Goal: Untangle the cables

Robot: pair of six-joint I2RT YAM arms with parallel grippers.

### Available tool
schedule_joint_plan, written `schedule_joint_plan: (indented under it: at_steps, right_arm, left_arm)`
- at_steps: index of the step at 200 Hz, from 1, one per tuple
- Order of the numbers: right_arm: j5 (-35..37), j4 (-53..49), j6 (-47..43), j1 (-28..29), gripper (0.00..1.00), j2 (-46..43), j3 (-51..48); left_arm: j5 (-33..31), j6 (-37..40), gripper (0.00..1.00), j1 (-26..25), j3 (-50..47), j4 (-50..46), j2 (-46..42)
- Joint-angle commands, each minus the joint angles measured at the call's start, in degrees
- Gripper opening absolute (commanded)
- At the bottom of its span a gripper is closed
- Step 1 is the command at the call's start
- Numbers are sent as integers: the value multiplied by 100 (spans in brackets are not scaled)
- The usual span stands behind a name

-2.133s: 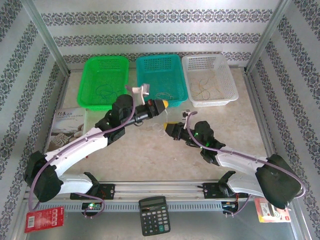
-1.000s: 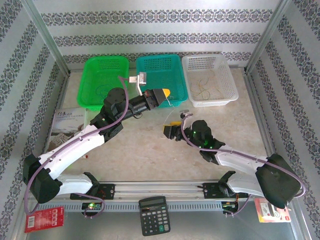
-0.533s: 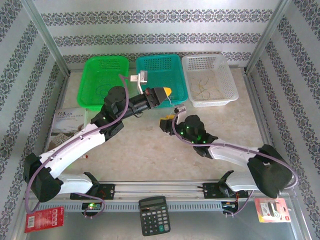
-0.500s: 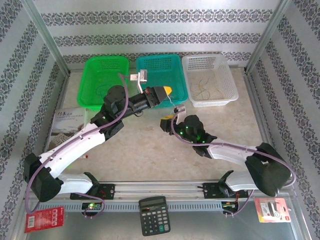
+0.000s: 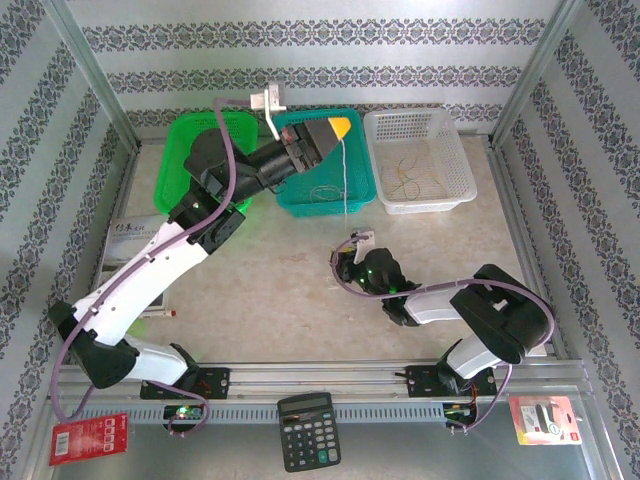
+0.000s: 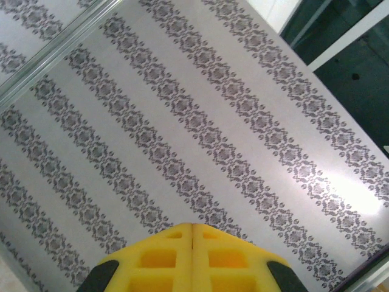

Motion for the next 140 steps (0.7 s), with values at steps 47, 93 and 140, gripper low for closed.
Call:
schedule_joint_plan:
  at_steps: [47, 93, 140]
  right_arm:
    - [362, 1005, 472, 86, 18, 499, -693]
    - [435, 1288, 564, 122, 27, 652, -870]
    - [334, 1338, 669, 137, 41, 277, -1051]
  left_arm:
    - [97, 583, 0, 199, 1634, -612, 528]
    - [55, 1043, 0, 368, 2720, -1273, 1037]
    - [14, 1345, 0, 785, 3031, -1582, 1384]
